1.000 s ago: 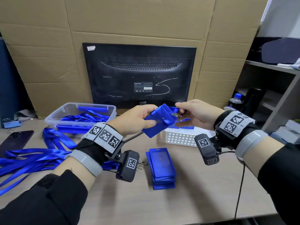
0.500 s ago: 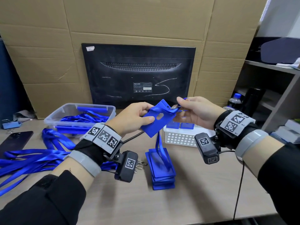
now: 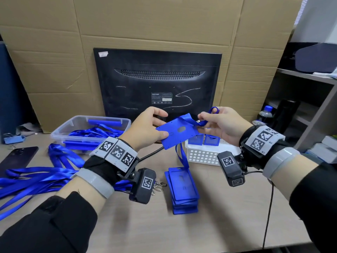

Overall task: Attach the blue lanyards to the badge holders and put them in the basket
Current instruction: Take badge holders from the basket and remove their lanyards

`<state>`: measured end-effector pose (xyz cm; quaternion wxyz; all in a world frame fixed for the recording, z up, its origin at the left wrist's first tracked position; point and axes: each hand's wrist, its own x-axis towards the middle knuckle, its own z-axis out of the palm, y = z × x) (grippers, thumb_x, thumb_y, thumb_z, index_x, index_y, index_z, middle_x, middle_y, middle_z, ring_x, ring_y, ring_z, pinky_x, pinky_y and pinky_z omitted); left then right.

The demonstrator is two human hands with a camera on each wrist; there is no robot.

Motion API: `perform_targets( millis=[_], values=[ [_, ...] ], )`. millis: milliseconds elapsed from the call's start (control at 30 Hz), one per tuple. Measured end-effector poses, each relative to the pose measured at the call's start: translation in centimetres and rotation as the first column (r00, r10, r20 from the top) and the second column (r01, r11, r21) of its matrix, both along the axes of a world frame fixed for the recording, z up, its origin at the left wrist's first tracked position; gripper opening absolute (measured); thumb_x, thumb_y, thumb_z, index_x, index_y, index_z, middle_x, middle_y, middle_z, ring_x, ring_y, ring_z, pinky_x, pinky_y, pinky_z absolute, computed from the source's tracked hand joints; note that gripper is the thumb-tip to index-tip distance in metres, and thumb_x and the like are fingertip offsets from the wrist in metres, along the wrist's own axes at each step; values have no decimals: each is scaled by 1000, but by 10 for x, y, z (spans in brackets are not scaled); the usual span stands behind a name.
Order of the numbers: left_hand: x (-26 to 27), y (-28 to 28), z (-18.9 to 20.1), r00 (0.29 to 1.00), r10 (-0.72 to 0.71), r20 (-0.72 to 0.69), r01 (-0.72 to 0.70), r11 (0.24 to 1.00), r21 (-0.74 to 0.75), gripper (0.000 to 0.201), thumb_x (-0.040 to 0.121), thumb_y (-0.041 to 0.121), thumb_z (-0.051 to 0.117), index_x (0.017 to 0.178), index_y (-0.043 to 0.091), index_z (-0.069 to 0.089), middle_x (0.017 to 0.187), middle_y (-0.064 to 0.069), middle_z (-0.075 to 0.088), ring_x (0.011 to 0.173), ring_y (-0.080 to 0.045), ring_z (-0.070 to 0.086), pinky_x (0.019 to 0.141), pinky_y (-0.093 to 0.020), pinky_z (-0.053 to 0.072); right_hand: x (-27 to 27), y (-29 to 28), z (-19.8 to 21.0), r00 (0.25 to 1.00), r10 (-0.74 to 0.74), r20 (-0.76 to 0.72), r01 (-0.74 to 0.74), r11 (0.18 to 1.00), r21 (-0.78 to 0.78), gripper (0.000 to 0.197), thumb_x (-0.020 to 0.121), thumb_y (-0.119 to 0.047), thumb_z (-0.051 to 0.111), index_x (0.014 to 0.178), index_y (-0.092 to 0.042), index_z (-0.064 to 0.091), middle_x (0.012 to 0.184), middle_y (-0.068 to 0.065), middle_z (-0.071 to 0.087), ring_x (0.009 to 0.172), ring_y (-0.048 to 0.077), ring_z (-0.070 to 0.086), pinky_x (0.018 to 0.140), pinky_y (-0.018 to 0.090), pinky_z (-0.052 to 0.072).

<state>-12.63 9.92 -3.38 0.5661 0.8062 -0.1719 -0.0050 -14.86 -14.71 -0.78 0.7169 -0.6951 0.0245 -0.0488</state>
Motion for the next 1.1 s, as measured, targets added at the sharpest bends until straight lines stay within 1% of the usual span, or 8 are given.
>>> perform_targets(
  millis=[133, 200, 267, 367, 467, 667, 900, 1100],
  values=[
    [1, 4, -2, 1000, 1, 15, -2, 998, 67, 40, 91, -8, 69, 120, 19, 65, 106, -9, 73, 82, -17, 74, 64, -25, 60, 5, 0, 1, 988, -155, 8, 155, 987, 31, 4, 103, -1, 61, 99, -1, 62, 102, 19, 64, 89, 33, 62, 72, 41, 65],
    [1, 6, -2, 999, 2, 38, -7, 992, 126, 36, 93, -6, 64, 117, 20, 71, 102, -2, 73, 85, -15, 70, 68, -26, 59, 11, -5, 2, 969, -245, -32, 247, 960, 131, 42, 106, 6, 49, 146, -1, 40, 111, 20, 66, 95, 37, 71, 78, 47, 62],
    [1, 8, -1, 999, 27, 32, -31, 992, 120, 33, 97, -3, 61, 117, 21, 72, 103, 7, 71, 87, -10, 67, 64, -18, 52, 13, -10, 2, 951, -299, -82, 307, 946, 102, 61, 104, 11, 42, 160, -4, 20, 116, 21, 66, 91, 35, 72, 89, 53, 59],
    [3, 9, 1, 997, 67, 37, -69, 997, 44, 24, 102, 5, 59, 117, 21, 69, 109, 3, 71, 87, -9, 66, 59, -15, 50, 11, -14, -1, 956, -284, -78, 265, 944, -198, 39, 101, -1, 59, 139, 3, 50, 108, 14, 67, 86, 23, 60, 113, 57, 47],
    [3, 7, 1, 997, 59, 46, -60, 998, 17, 19, 103, 10, 59, 114, 22, 68, 110, -1, 73, 88, -11, 68, 65, -20, 53, 6, -11, -5, 992, -123, 0, 117, 945, -305, 13, 98, -16, 71, 110, -19, 70, 126, 8, 73, 109, 22, 70, 102, 40, 55],
    [1, 4, 2, 995, 59, 75, -58, 998, -11, 19, 104, 12, 59, 112, 25, 69, 111, -1, 73, 92, -14, 68, 69, -24, 54, 3, 3, -14, 923, 376, -83, -365, 784, -502, 25, 96, -18, 76, 120, -12, 75, 118, 8, 79, 115, 23, 73, 105, 32, 52],
    [1, 8, 0, 994, 80, 74, -83, 996, 44, 17, 104, 13, 59, 116, 20, 67, 112, 0, 72, 96, -14, 71, 71, -25, 55, 4, 4, -18, 955, 297, 1, -235, 757, -610, 10, 96, -12, 75, 101, -19, 81, 93, 7, 81, 70, 11, 65, 74, 22, 55],
    [3, 7, -3, 994, 87, 73, -92, 994, 57, 17, 104, 13, 59, 115, 22, 67, 111, 2, 73, 100, -15, 71, 78, -31, 60, 2, 2, -13, 959, 282, 4, -191, 660, -727, 14, 92, -15, 81, 102, -25, 82, 94, 1, 82, 73, 2, 67, 69, 18, 52]
  ],
)
